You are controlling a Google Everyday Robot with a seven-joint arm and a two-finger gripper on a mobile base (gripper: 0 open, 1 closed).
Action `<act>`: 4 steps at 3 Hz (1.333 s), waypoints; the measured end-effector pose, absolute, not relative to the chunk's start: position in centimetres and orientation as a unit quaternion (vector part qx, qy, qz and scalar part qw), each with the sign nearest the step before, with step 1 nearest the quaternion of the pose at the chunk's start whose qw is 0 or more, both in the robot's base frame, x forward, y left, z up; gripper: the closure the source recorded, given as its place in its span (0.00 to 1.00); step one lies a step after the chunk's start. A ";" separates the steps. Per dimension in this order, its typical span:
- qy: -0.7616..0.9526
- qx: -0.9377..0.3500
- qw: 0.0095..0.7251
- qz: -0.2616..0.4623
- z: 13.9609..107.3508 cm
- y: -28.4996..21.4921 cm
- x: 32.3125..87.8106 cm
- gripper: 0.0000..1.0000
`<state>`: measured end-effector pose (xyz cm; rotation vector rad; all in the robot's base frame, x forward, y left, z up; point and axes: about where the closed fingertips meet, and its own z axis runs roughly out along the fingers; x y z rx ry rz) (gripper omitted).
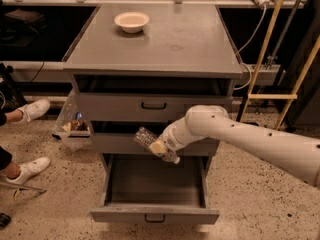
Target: Place water bottle into bottom drawer
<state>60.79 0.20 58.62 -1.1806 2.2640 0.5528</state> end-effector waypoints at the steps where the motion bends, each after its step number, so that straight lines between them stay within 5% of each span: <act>1: 0.849 -0.421 0.226 0.223 48.3 0.0 61.5 1.00; 4: 0.874 -0.366 0.149 0.282 31.4 -1.1 59.5 1.00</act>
Offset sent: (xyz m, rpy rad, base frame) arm -0.0169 -0.0101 -0.3297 0.0598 0.3758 -0.0465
